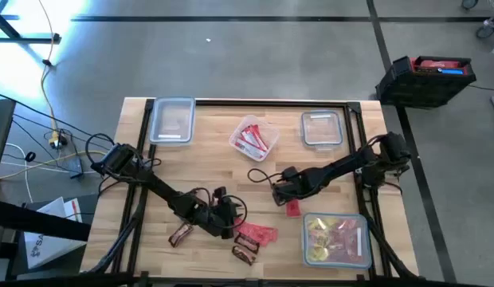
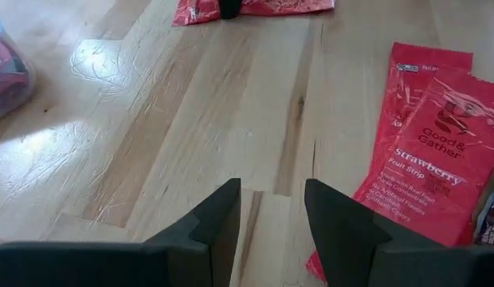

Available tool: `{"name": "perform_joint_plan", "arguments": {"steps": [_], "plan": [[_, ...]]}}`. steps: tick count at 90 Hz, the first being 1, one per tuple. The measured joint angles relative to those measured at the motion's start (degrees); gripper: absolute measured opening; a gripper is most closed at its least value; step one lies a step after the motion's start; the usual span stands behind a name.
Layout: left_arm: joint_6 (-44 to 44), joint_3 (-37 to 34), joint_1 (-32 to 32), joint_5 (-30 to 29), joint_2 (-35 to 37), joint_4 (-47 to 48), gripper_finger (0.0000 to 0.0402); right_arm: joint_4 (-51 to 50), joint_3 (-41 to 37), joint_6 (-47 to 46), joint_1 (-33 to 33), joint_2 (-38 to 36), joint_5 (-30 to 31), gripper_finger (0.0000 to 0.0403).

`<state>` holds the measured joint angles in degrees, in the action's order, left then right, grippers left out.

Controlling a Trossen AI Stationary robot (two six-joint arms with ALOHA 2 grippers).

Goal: Sort candy
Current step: Put the strawberry red into the upper middle transparent bin

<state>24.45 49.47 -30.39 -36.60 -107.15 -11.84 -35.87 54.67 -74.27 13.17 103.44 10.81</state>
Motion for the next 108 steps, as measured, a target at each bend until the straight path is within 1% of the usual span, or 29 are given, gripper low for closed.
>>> {"name": "perform_joint_plan", "arguments": {"steps": [22,28,32,38,46,58,67,88,98,108], "plan": [[0.0,0.0,0.0,-0.1,0.0,0.0,0.0126,2.4,0.6,6.1,-0.8,0.1,-0.4,0.0016],[0.0,0.0,0.0,-0.1,0.0,0.0,0.0126,1.6,2.4,9.3,-1.6,0.3,-0.4,0.0006],[0.0,0.0,0.0,-0.1,0.0,0.0,0.0126,1.0,4.1,12.1,-2.3,0.5,-0.1,0.0005],[0.0,0.0,0.0,-0.1,0.0,0.0,0.0126,1.7,7.1,16.8,-3.8,1.0,2.6,0.0006],[0.0,0.0,0.0,-0.1,0.0,0.0,0.0126,2.1,11.7,22.5,-6.4,0.5,4.2,0.0002],[0.0,0.0,0.0,-0.1,0.0,0.0,0.0126,2.8,17.5,31.0,-11.0,0.6,3.1,0.0001],[0.0,0.0,0.0,-0.1,0.0,0.0,0.0126,5.8,21.2,37.6,-15.2,0.5,3.1,0.0000],[0.0,0.0,0.0,-0.1,0.0,0.3,0.0126,16.5,22.3,51.8,-24.0,0.8,3.2,0.0003],[-0.1,0.0,0.0,-0.1,0.0,0.3,0.0126,18.1,22.3,53.2,-26.7,3.1,2.9,0.0017],[-0.1,0.0,0.0,-0.1,0.0,0.4,0.0126,18.4,22.3,53.8,-28.2,6.3,2.4,0.0045]]}}
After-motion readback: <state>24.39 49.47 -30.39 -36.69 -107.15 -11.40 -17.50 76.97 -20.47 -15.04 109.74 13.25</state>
